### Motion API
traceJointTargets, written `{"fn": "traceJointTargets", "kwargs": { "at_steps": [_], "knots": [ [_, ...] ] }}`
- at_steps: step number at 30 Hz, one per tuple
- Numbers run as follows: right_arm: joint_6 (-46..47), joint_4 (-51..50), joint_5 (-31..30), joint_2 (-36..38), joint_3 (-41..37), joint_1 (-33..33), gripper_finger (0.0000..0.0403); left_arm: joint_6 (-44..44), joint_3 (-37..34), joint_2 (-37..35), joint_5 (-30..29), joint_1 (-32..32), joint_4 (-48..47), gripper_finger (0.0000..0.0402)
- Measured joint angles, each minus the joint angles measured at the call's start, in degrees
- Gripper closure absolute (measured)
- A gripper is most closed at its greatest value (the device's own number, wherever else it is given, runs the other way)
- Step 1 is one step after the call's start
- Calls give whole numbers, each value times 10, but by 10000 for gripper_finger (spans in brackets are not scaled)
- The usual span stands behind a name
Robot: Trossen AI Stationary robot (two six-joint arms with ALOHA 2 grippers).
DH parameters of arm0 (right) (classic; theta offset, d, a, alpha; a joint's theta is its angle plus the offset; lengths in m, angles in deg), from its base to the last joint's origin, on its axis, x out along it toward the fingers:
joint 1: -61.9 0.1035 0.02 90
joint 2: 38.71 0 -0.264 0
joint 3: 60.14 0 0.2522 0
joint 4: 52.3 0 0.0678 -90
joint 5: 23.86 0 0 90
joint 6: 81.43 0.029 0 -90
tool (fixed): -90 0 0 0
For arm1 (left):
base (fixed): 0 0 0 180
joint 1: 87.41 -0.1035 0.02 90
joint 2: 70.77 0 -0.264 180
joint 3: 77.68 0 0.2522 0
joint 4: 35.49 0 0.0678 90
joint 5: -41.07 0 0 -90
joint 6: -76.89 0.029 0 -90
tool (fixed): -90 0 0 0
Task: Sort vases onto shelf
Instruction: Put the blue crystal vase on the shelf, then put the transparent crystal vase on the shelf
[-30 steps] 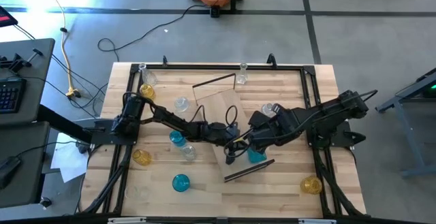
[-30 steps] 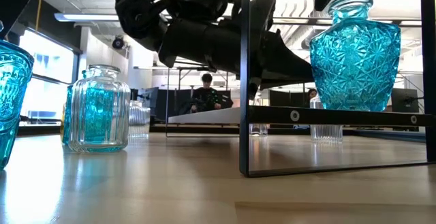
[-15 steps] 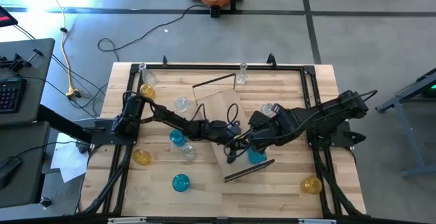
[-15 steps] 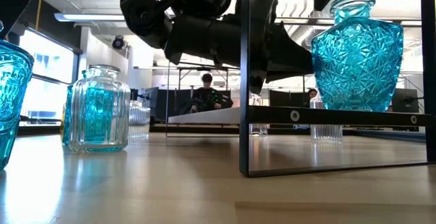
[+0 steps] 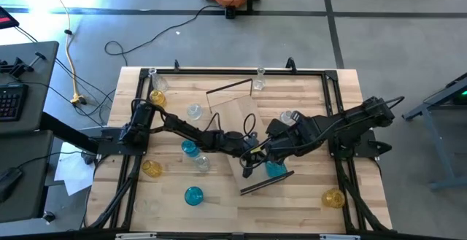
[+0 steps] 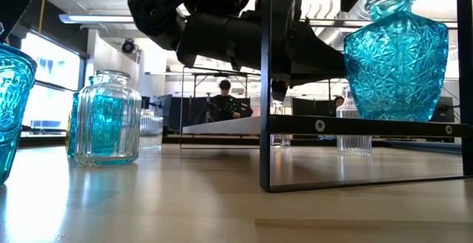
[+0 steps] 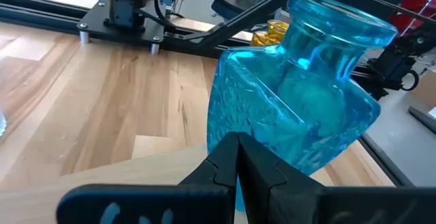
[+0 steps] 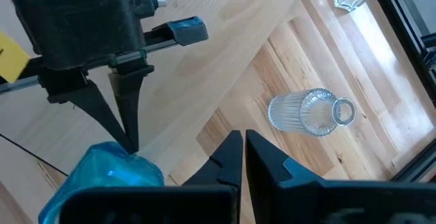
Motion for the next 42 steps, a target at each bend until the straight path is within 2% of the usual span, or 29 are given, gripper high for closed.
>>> {"fn": "traceJointTargets", "kwargs": {
  "at_steps": [20, 30, 34, 39, 42],
  "knots": [
    [0, 2, 1, 0, 0, 0, 403, 12, 8, 0, -16, -6, -9, 399],
    [-6, 1, -11, 0, 0, 0, 403, 19, 8, 0, -27, -56, -26, 399],
    [-10, -2, -22, 0, 0, 0, 403, 30, 8, -2, -13, -81, -30, 399],
    [-18, -4, -29, 0, 0, 0, 403, 45, 7, -52, 21, -112, -65, 399],
    [-18, -11, -48, 0, 0, 0, 403, 88, 8, -106, 22, -115, -119, 399]
  ]
}}
